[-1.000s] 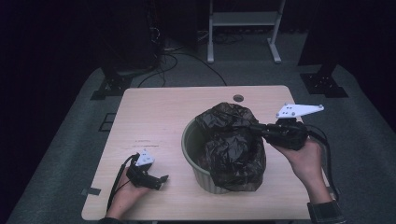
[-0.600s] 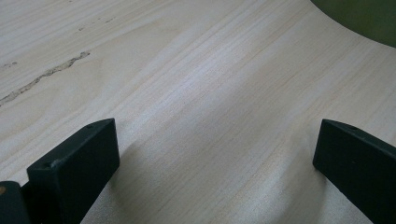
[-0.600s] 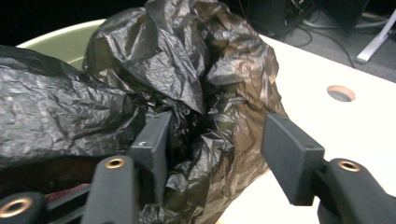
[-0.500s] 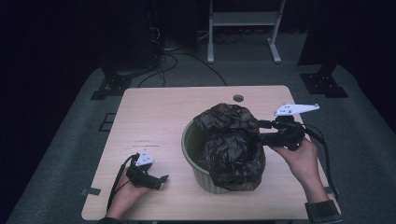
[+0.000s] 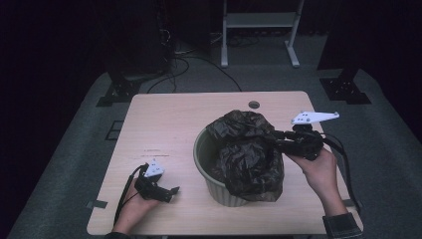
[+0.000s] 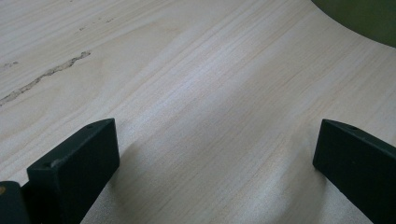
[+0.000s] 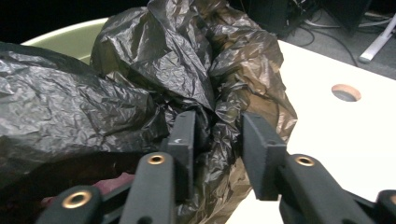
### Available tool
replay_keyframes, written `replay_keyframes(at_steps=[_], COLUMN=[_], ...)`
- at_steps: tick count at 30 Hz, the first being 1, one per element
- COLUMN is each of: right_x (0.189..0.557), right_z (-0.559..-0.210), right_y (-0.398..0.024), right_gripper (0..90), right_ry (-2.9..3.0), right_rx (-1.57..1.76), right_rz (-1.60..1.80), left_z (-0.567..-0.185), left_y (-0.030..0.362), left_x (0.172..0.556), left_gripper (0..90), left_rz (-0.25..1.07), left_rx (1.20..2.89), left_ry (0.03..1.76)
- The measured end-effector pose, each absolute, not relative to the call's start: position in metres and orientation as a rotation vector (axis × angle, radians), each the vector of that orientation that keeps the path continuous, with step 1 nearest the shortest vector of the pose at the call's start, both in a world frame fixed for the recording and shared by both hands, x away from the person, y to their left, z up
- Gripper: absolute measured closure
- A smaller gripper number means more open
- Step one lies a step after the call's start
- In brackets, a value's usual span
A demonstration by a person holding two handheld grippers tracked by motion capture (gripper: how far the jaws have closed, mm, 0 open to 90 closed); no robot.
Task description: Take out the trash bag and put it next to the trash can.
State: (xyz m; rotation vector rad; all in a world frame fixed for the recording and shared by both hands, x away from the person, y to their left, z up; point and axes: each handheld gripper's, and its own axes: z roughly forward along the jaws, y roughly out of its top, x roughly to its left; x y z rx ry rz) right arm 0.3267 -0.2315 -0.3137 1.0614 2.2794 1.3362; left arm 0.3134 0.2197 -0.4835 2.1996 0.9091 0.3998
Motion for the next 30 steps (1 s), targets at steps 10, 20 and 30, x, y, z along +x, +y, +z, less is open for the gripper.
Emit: replay_keyframes(at_steps=[10, 20, 30], right_x=[0.324, 0.327, 0.332], right_z=[-0.307, -0.301, -0.280], right_y=[-0.235, -0.235, -0.238], right_gripper=[79.6, 89.9, 90.0], right_ry=[2.226, 2.225, 2.187], right_rx=[1.062, 1.068, 1.002], right_rz=[1.378, 1.377, 1.451], left_z=[-0.483, -0.484, -0.483], left_y=[0.220, 0.220, 0.220], left_x=[0.313, 0.313, 0.313], left_gripper=[0.0, 0.0, 0.0], left_rz=[0.400, 0.406, 0.406], left_rx=[2.200, 2.196, 2.196], left_ry=[0.909, 0.920, 0.920])
